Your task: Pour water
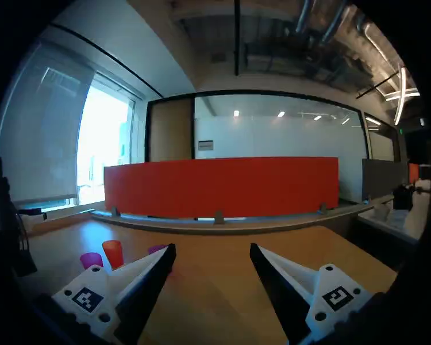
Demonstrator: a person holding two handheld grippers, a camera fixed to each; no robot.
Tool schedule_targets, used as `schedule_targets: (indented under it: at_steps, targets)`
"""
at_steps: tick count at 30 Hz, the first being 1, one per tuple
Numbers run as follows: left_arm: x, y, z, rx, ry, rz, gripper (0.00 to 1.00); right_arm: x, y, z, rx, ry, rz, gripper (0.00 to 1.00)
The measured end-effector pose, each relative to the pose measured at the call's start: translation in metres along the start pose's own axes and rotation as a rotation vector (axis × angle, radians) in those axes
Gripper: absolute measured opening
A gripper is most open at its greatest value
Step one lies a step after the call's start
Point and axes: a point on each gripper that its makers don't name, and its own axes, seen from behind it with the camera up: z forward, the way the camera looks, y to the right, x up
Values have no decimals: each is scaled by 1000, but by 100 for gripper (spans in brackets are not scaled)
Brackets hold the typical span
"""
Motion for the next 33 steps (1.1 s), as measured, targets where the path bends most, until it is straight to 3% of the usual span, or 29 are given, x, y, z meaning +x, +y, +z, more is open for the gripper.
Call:
schedule_targets:
  at_steps: [8, 17, 33]
  targets:
    - [1, -1, 4, 23, 37, -23, 91, 2, 10, -5, -32, 14, 17, 100]
    - [-10, 0, 9, 57, 62, 5, 90, -3, 25, -2, -84, -15, 8, 100]
    - [-40, -6, 12, 54, 67, -36, 90, 1, 34, -2, -155, -38, -31, 100]
